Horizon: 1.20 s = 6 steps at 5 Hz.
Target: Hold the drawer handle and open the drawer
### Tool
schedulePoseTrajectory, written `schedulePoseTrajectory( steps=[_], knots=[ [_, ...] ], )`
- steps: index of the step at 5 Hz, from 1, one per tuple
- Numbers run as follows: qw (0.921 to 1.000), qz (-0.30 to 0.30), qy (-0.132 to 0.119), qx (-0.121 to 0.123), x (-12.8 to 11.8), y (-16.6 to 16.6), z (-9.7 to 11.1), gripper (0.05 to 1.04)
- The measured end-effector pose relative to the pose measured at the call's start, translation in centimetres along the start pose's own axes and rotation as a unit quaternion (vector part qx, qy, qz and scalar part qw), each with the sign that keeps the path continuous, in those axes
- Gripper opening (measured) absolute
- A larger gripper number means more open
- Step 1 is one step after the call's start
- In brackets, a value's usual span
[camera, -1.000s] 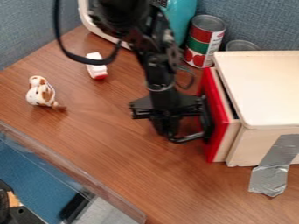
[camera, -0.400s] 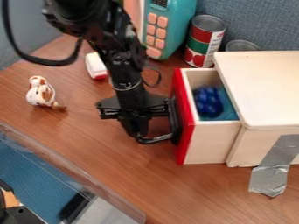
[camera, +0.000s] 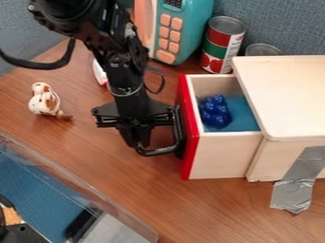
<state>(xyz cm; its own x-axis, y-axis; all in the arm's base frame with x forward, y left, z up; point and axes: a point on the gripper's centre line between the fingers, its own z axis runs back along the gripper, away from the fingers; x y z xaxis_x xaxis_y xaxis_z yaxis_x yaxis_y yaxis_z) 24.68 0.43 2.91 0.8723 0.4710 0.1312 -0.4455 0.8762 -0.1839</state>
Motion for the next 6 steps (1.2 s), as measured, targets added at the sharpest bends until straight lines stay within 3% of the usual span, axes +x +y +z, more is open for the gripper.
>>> schedulePoseTrajectory(
  steps=[2,3,4,5,6],
  knots=[
    [0.9998,-0.004,-0.001,0.018,-0.3,1.4,0.3,0.175],
    [0.9993,-0.016,0.005,0.034,-0.5,2.1,0.3,0.226],
    [0.9975,-0.038,0.019,0.056,-1.2,2.4,0.3,0.497],
    [0.9970,-0.045,0.009,0.062,-1.1,2.2,0.8,0.815],
    [0.9946,-0.079,0.000,0.067,-1.1,1.8,1.9,1.007]
  ],
)
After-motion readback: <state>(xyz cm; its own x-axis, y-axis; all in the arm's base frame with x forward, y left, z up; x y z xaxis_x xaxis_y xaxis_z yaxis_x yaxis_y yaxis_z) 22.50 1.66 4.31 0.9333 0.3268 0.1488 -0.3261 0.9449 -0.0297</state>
